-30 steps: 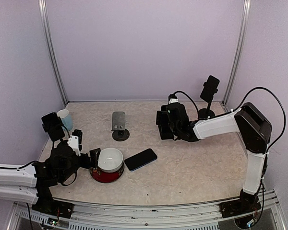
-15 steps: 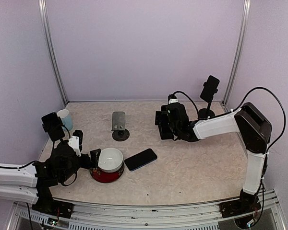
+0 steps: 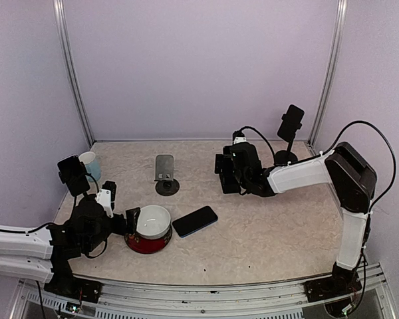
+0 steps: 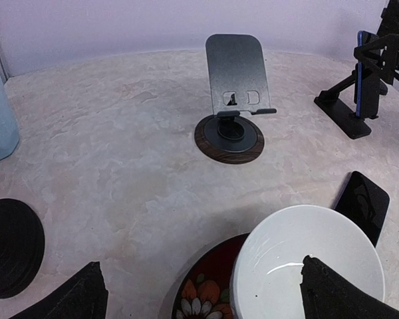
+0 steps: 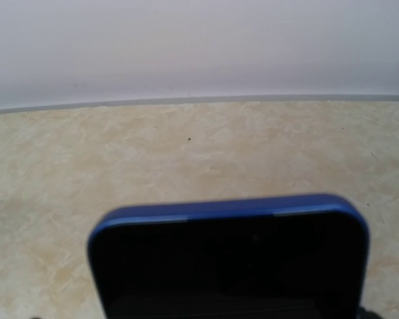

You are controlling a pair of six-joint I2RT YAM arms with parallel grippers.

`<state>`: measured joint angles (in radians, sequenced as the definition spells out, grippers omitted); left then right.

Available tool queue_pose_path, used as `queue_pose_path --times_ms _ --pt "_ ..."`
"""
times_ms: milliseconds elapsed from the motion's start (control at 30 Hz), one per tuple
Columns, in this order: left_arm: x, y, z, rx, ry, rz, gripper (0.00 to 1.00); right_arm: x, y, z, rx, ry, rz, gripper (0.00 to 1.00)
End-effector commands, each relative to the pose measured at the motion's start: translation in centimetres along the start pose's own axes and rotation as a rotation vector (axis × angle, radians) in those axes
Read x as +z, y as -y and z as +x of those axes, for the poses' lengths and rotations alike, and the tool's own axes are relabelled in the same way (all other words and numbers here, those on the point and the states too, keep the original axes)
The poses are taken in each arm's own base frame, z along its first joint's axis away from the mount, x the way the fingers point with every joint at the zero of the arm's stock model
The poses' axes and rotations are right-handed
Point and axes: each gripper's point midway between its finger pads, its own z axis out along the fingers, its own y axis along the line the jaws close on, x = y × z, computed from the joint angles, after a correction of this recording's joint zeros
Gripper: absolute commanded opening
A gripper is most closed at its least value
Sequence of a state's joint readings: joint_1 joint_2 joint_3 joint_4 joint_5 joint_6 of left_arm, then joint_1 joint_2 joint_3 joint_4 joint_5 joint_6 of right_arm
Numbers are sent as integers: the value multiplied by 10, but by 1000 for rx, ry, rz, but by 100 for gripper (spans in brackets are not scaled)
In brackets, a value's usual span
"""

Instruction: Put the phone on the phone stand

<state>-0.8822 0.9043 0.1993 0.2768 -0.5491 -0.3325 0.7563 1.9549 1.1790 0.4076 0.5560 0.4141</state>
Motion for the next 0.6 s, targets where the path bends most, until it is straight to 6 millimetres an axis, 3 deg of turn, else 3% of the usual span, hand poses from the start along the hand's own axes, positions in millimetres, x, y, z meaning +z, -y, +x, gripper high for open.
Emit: queue_pose_path --times_ms 0,567 --pt "2 5 -15 -10 28 11 99 2 2 5 2 -19 5 100" --pt "4 6 -13 -2 15 8 99 0 9 7 9 -19 24 100"
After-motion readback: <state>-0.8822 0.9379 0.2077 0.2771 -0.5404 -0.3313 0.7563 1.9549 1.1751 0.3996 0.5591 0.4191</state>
